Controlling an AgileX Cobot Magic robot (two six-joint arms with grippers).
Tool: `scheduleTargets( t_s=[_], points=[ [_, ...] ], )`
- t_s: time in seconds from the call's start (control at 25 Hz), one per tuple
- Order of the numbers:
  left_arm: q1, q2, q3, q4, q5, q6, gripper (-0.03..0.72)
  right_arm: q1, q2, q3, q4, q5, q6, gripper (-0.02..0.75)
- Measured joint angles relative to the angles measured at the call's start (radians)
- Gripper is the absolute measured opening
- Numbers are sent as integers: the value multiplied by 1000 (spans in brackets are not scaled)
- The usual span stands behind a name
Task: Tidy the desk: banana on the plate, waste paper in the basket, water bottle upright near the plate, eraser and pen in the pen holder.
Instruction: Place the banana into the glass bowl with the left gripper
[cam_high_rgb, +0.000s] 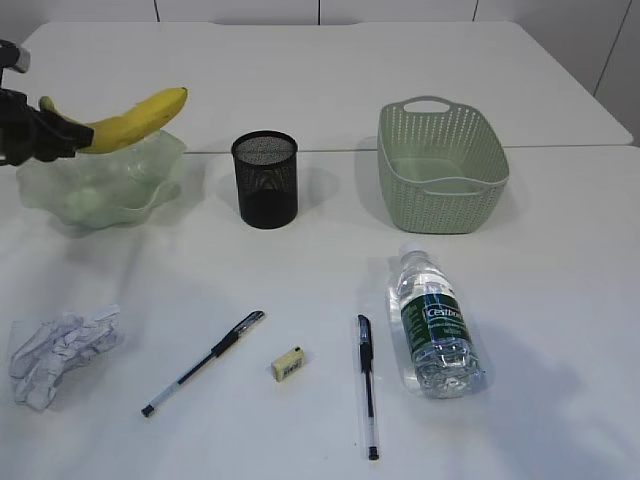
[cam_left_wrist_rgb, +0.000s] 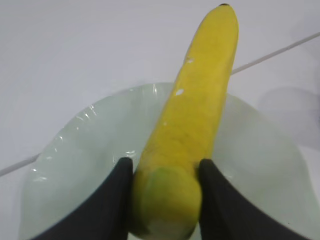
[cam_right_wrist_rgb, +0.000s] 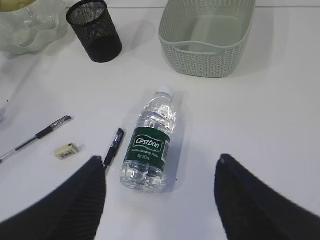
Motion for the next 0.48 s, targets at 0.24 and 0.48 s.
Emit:
scheduleTargets(
  t_s=[0.24,0.48],
  points=[
    [0,41,-9,0,-28,0,235,0,0,0,4,0,0,501],
    [2,48,-9,-1,-90,-1,237,0,0,0,4,0,0,501]
  ],
)
